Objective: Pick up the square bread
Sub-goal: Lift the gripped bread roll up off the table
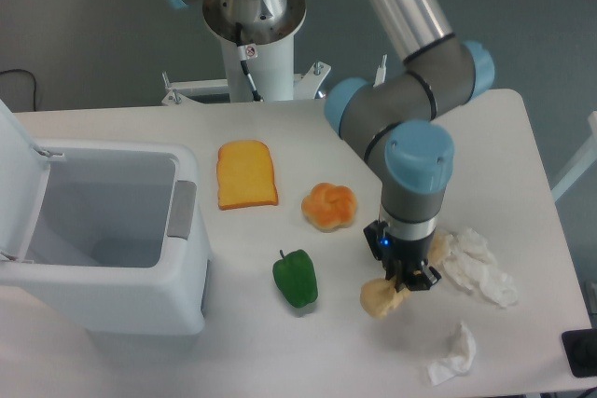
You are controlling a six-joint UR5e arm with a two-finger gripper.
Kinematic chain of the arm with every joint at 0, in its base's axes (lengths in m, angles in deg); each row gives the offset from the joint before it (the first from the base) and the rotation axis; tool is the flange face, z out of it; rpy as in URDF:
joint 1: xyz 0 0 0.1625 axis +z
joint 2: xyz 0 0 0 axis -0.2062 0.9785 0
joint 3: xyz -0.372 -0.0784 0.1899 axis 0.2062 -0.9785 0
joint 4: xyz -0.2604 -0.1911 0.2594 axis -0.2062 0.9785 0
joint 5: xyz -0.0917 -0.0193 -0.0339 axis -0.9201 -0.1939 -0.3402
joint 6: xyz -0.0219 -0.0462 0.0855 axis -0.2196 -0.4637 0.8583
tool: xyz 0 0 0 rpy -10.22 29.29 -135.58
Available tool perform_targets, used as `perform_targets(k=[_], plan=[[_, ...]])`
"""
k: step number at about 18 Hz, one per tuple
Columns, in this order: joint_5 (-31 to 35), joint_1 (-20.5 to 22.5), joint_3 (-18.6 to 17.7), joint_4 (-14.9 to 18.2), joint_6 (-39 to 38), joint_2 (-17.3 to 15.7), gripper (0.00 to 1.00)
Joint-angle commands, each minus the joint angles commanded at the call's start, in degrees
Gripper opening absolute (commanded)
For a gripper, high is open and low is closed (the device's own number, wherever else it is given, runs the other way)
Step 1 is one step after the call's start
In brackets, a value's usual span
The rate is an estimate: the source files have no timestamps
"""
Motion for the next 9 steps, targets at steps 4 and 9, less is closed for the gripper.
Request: perform_targets(k=[4, 9], plan=[[-2.2, 1.7, 0.2, 6.2, 2.2, -4.3, 0.25], [-4.0, 4.0, 1.3, 11.9, 2.9, -7.8, 0.25]])
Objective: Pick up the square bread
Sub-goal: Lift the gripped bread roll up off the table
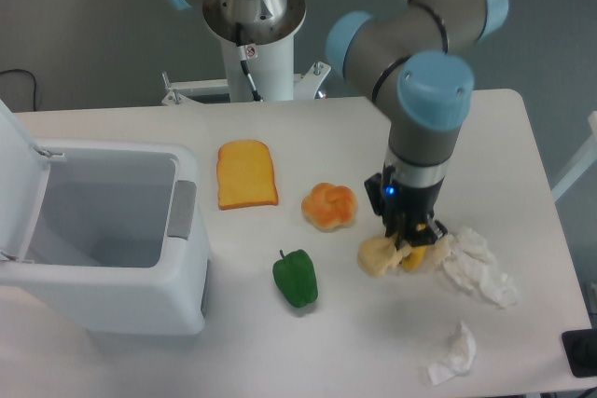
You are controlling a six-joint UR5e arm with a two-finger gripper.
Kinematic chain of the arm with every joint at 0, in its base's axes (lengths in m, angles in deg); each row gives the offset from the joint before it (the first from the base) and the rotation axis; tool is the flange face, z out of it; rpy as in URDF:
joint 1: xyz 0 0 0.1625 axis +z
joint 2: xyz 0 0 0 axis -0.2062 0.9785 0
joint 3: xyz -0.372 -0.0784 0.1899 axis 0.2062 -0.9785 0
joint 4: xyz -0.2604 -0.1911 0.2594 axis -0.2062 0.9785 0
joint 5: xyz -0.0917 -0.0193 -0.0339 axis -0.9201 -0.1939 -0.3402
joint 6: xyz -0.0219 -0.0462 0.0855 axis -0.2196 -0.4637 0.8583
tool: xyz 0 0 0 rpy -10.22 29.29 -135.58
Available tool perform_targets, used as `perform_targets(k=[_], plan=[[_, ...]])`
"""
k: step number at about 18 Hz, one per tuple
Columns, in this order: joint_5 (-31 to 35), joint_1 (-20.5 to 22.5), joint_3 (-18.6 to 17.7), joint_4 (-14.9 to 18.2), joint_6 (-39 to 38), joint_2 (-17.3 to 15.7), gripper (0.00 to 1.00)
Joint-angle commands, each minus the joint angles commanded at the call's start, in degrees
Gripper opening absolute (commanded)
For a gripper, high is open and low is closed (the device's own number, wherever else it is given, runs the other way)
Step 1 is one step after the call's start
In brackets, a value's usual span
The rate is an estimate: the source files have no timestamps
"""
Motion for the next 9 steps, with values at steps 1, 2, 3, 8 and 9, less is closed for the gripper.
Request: perform_targets(k=[1, 2, 3, 8, 9], plan=[[-0.7, 0.2, 0.9, 1.7, 0.0, -0.1, 0.25], [-1.3, 0.7, 1.7, 3.2, 0.0, -0.2, 0.25], [-1.8, 1.2, 1.9, 3.9, 0.1, -0.8, 0.25], [-4.8, 3.8, 1.0, 5.6, 5.4, -2.1, 0.25], [-4.8, 4.2, 1.0, 6.2, 6.8, -2.2, 0.25]])
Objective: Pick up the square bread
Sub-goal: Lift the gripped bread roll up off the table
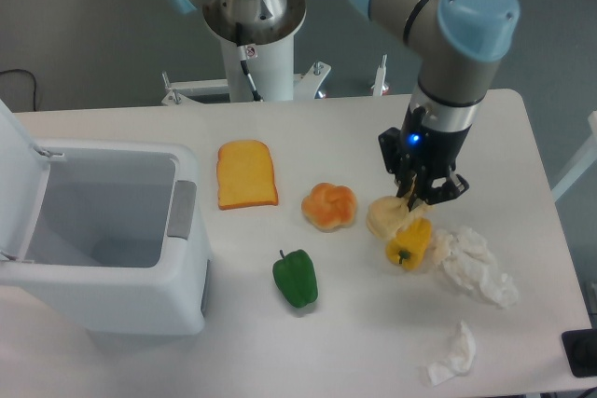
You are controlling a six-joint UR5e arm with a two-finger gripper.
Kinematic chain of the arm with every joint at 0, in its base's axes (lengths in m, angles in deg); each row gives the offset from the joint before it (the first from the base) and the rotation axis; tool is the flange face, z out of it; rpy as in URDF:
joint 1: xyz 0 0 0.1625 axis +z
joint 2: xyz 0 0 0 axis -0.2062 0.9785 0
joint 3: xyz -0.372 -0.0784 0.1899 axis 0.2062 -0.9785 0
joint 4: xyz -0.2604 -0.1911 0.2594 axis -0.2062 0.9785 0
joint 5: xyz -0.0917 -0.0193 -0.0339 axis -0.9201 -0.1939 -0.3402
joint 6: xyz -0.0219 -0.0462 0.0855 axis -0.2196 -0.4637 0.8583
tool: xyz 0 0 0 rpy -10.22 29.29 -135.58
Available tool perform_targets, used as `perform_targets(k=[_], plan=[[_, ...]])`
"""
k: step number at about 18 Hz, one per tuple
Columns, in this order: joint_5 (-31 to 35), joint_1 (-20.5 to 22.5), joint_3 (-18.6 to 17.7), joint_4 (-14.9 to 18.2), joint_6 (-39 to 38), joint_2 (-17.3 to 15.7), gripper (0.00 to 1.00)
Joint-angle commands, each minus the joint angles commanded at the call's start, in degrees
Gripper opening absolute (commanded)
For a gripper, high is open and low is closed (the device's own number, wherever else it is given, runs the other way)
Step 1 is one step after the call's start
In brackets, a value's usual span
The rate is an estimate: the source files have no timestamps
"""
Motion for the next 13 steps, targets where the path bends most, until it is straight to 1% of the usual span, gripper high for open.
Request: perform_targets(k=[3, 5, 13], plan=[[0.1, 0.4, 0.0, 1.4, 1.5, -0.4, 0.25], [0.1, 0.4, -0.1, 1.8, 1.5, -0.6, 0.25], [0.0, 0.8, -0.4, 1.9, 1.5, -1.4, 0.25]])
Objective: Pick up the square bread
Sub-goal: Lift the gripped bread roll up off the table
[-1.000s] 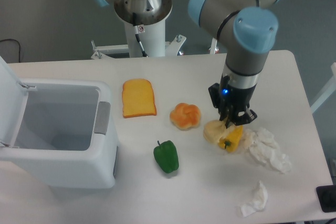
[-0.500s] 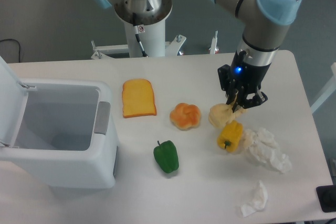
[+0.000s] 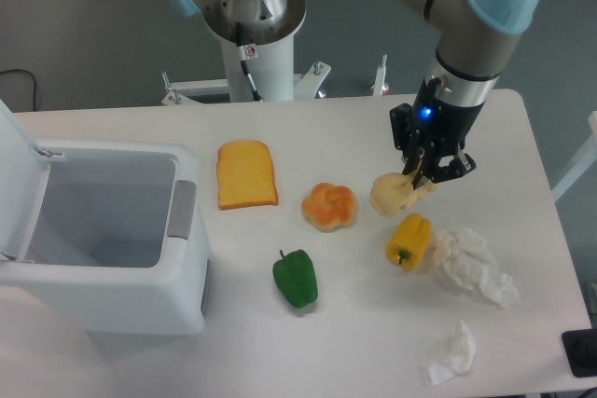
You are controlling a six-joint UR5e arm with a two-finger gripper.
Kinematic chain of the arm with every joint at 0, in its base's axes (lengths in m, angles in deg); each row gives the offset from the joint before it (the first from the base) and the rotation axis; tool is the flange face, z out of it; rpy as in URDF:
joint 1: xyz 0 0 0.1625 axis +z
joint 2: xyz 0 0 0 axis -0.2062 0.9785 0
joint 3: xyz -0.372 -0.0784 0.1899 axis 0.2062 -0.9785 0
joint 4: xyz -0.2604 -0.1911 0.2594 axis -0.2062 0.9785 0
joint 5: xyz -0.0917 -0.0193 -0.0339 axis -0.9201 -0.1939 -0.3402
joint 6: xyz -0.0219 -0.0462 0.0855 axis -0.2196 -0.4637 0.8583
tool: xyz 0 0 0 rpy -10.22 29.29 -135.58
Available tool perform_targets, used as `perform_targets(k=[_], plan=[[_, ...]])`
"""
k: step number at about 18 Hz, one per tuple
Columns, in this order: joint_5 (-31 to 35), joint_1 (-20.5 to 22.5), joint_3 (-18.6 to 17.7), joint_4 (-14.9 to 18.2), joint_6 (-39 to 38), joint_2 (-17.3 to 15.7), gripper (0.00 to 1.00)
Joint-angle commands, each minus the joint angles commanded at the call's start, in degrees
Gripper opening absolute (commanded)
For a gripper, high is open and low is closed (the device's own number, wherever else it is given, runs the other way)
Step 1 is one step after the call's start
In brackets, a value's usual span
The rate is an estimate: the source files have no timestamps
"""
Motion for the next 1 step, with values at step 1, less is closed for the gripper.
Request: perform_targets(k=[1], plan=[[0.0, 0.0, 0.0, 0.0, 0.0, 0.0, 0.25]])
